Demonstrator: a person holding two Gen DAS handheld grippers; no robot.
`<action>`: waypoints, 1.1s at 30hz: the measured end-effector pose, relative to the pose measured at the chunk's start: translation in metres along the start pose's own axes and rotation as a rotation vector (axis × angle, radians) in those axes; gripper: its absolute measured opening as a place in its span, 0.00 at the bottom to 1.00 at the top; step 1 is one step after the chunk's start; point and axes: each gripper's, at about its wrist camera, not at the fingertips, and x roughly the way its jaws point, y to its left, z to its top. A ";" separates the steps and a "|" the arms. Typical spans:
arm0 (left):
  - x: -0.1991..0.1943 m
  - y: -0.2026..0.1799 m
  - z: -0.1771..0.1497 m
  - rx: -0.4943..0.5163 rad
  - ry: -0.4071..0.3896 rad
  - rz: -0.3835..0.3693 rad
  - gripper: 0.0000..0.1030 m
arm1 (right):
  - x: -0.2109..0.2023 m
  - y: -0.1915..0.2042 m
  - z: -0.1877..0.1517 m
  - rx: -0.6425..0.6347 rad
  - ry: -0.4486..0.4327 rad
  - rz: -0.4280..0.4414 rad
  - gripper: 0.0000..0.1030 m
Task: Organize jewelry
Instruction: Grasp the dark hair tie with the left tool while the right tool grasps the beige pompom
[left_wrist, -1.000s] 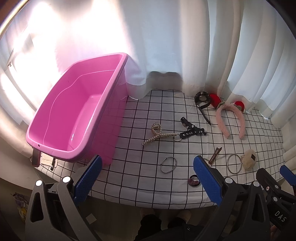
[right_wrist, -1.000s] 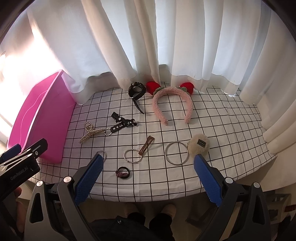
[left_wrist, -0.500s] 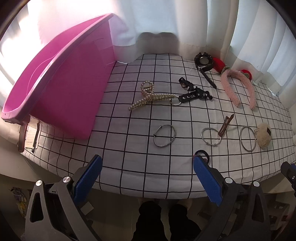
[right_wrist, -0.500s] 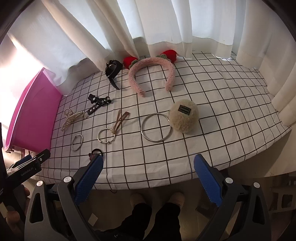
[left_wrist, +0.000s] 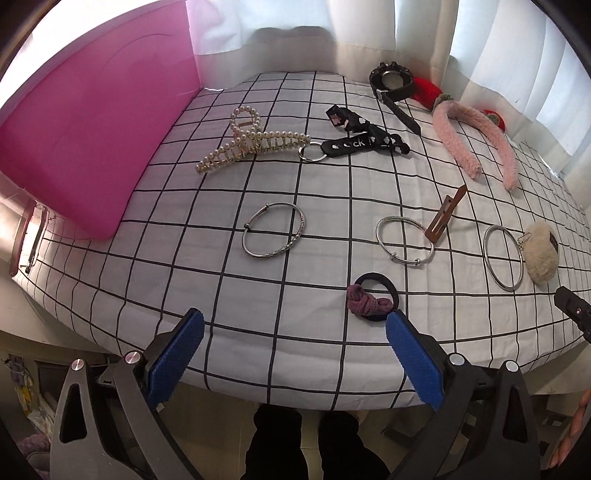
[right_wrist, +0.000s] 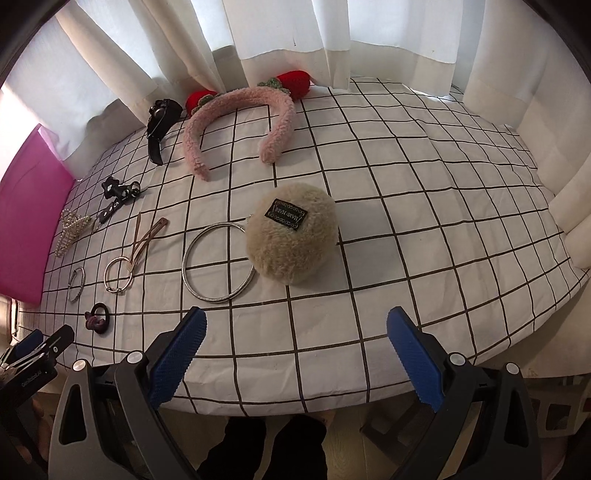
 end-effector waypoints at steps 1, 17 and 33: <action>0.002 -0.003 -0.001 -0.004 -0.001 0.003 0.94 | 0.003 0.000 0.002 -0.008 0.000 0.005 0.91; 0.036 -0.034 -0.001 -0.067 -0.014 0.037 0.94 | 0.041 -0.012 0.031 -0.070 -0.020 0.013 0.91; 0.035 -0.032 -0.012 -0.127 -0.104 0.021 0.88 | 0.053 -0.012 0.035 -0.117 -0.060 0.045 0.64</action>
